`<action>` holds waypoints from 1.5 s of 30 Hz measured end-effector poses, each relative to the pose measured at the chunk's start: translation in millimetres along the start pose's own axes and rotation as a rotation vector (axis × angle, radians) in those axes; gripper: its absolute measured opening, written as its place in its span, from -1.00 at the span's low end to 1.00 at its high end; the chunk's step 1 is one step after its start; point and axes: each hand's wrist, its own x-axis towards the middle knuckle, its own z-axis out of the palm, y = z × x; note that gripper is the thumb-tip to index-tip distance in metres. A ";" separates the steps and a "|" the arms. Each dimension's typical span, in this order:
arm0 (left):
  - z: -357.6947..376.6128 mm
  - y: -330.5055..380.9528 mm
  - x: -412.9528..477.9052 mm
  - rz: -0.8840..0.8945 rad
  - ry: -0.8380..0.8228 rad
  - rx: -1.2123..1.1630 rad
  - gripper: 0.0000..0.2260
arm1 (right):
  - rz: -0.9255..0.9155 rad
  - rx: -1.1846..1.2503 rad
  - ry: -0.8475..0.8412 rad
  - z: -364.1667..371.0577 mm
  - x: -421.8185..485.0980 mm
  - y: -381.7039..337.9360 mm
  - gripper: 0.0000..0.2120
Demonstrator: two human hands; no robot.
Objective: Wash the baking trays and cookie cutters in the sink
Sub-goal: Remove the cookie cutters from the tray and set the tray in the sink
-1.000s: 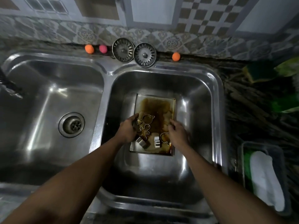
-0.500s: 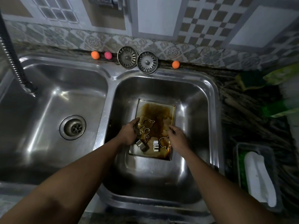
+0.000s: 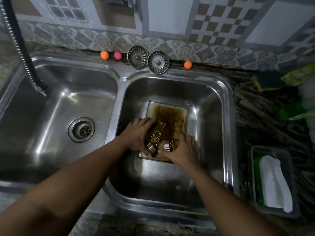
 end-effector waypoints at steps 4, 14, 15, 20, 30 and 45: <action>6.0 6.0 9.1 -0.042 0.040 0.013 0.25 | 0.001 -0.053 0.017 7.6 4.9 0.2 -0.05; 2.4 19.8 21.6 -0.152 0.116 0.122 0.08 | -0.037 0.037 0.090 5.8 10.5 0.6 -0.34; 2.8 21.2 21.6 -0.153 0.114 0.146 0.12 | -0.039 0.036 0.081 5.9 11.4 1.2 -0.34; 8.8 29.4 21.4 -0.167 0.124 0.232 0.27 | -0.080 -0.070 0.041 6.6 15.8 2.5 -0.21; 29.4 37.9 25.0 -0.163 0.176 0.234 0.11 | -0.208 -0.280 0.015 9.3 19.4 5.9 -0.28; 26.0 46.7 33.3 -0.181 0.122 0.237 0.14 | -0.293 -0.381 0.099 12.4 26.5 4.4 -0.45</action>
